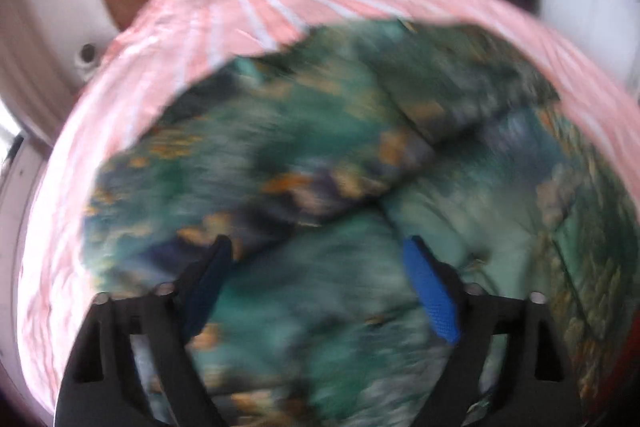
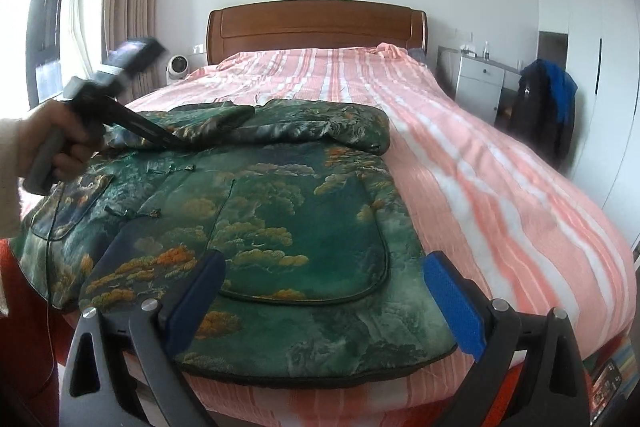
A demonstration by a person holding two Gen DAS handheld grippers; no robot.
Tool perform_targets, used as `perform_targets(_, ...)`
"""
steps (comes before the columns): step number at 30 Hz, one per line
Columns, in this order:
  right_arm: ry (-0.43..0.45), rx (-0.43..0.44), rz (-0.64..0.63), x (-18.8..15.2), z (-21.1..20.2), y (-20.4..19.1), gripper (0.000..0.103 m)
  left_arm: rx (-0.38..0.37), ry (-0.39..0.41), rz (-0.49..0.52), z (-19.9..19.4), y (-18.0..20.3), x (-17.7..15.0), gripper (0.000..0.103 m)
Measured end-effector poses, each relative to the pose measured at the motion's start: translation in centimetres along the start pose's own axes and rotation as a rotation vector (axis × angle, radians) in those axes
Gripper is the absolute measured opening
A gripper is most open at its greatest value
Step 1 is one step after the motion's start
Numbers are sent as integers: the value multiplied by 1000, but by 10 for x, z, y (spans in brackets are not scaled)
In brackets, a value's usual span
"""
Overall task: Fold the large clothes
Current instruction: 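Fold the held sleeve across the jacket front with the left gripper and release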
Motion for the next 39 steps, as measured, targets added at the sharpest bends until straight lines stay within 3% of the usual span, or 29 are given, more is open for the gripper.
perform_targets(2, -10, 9, 4, 0, 4, 0, 98, 36, 25, -86, -3, -31, 5, 100)
perform_targets(4, -25, 12, -4, -1, 8, -3, 98, 83, -13, -180, 13, -71, 2, 100)
perform_targets(8, -26, 8, -27, -3, 7, -8, 98, 275, -225, -246, 95, -127, -14, 101)
perform_targets(10, -30, 5, -31, -3, 8, -9, 98, 280, -250, -306, 110, -143, -19, 101)
perform_targets(14, -30, 0, -37, -4, 8, -10, 98, 167, -139, -401, 73, -142, -8, 100)
perform_targets(18, -38, 6, -29, -4, 13, -8, 98, -30, -62, -278, 41, -86, 12, 100)
perform_targets(21, -58, 16, -29, -5, 17, -9, 98, -96, -70, -106, 36, -30, 17, 100)
perform_targets(25, -34, 6, -47, -5, 10, -12, 98, -23, -54, 19, 54, 11, 30, 100)
perform_targets(30, -36, 8, -45, -5, 8, -11, 98, 11, -128, -89, 82, 3, 35, 100)
perform_targets(34, -24, 12, -36, -4, 5, -8, 98, -11, -76, -81, 48, 2, 21, 99)
perform_targets(39, -30, 25, -25, -4, 8, -7, 98, 38, 17, -48, -6, -15, -2, 100)
Point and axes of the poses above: each gripper's, at about its wrist camera, not at the fingertips, and z roughly the way its jaws point, y to its right, x to its top, the point moved 2 cm from there along z, roughly the way its jaws point, and after that the axes turned 9 degrees about x, right-handed, at the moved point
